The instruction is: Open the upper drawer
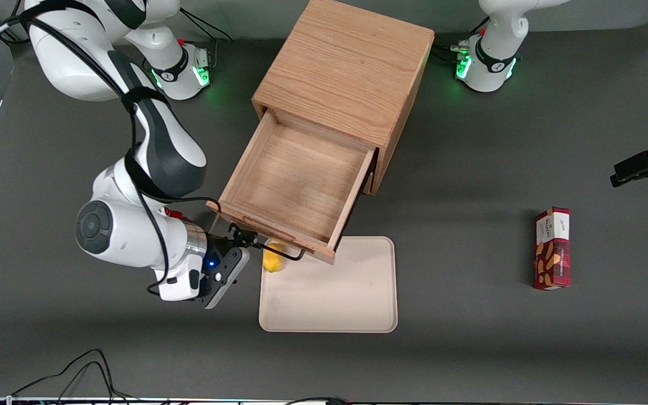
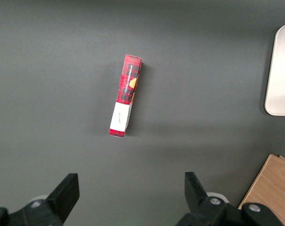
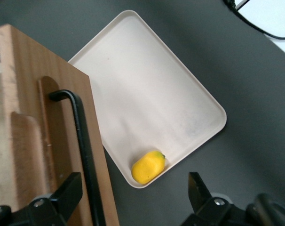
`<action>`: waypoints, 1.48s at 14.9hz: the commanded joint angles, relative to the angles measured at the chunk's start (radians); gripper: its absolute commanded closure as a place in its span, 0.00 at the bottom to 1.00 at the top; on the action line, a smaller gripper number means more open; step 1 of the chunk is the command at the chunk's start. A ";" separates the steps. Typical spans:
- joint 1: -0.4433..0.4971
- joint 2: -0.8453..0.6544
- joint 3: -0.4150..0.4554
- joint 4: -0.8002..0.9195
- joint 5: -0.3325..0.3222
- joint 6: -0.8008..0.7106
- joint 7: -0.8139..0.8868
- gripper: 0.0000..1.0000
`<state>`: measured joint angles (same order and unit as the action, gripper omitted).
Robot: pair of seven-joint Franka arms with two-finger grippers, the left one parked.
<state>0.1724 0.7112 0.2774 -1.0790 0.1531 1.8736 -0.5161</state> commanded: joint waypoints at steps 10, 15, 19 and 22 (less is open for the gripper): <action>-0.091 -0.445 -0.035 -0.335 -0.141 -0.255 0.151 0.00; -0.210 -0.764 -0.027 -0.658 -0.139 -0.261 0.299 0.00; -0.262 -0.889 -0.033 -0.789 -0.121 -0.238 0.449 0.00; -0.349 -0.868 -0.029 -0.760 -0.053 -0.263 0.459 0.00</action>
<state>-0.1242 -0.1657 0.2416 -1.8419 0.0586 1.6013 -0.0820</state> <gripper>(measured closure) 0.000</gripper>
